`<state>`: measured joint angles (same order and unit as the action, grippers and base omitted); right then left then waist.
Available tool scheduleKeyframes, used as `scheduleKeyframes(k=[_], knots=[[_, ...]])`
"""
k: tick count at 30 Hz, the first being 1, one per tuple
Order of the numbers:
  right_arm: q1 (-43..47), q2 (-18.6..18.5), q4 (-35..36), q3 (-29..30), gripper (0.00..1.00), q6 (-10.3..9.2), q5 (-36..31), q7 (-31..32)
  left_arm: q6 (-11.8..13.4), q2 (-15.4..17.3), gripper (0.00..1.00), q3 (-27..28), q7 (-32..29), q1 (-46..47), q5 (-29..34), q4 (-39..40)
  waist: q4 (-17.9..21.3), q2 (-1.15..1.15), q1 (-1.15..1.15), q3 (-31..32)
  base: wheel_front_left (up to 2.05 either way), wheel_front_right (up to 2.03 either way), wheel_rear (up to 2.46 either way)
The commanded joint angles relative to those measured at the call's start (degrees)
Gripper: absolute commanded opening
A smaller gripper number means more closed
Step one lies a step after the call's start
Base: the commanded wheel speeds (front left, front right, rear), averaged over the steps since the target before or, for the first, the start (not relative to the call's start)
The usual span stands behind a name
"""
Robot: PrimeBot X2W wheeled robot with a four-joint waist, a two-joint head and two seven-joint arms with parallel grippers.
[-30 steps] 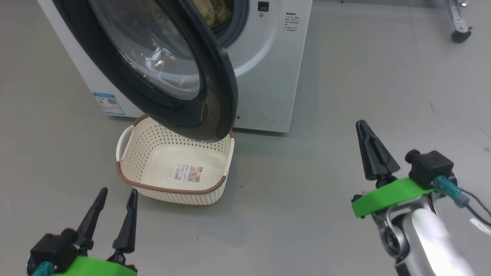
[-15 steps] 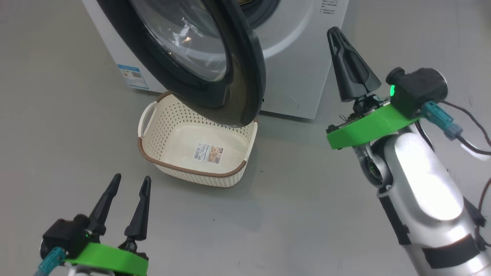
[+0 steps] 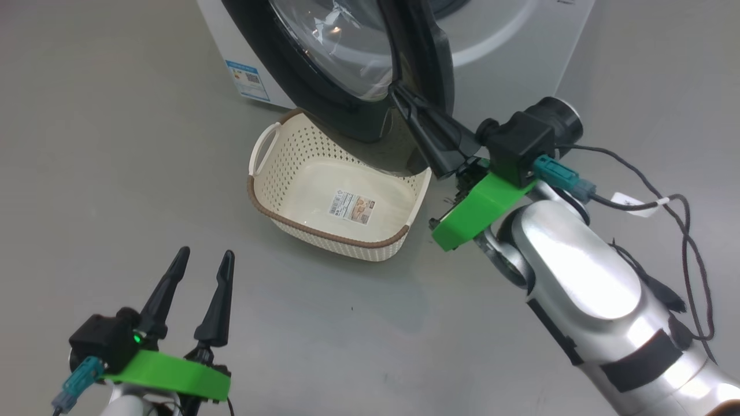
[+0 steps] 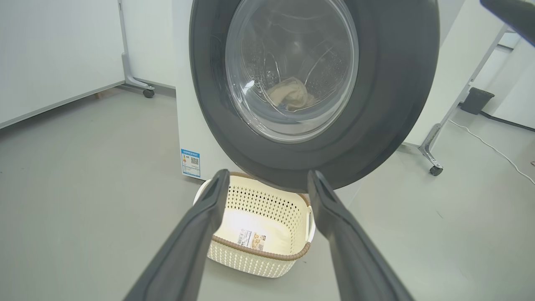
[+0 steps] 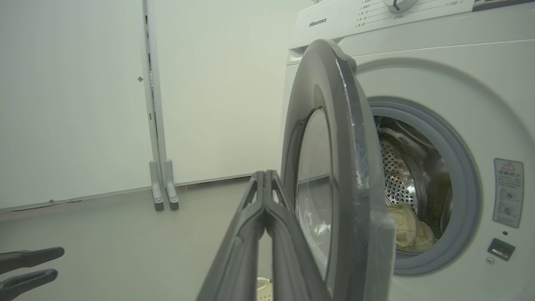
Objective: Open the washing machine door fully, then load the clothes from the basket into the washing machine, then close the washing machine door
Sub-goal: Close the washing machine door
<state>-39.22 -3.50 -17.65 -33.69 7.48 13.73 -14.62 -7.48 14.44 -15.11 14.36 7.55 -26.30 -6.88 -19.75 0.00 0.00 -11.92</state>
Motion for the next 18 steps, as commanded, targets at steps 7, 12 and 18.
scheduleKeyframes(k=[7,12,18], knots=[[-3.91,0.62,-3.80,-4.46,0.00,0.01,0.77,-0.38,-0.01,0.45,1.00,1.27,0.63,3.48,-0.43,1.13,-2.13,0.00,0.00,-1.83,0.00,0.00,0.00],[-4.73,0.53,-6.74,-4.72,0.00,0.01,1.02,-0.38,-0.01,0.11,1.00,0.80,0.63,4.12,-0.52,0.94,-3.06,0.00,0.00,-2.56,0.00,0.00,0.00],[-5.35,0.32,-9.94,-3.33,0.00,0.01,0.80,-0.38,-0.01,-0.06,1.00,0.67,0.63,4.54,-0.72,0.70,-3.60,0.00,0.00,-3.41,0.00,0.00,0.00]])
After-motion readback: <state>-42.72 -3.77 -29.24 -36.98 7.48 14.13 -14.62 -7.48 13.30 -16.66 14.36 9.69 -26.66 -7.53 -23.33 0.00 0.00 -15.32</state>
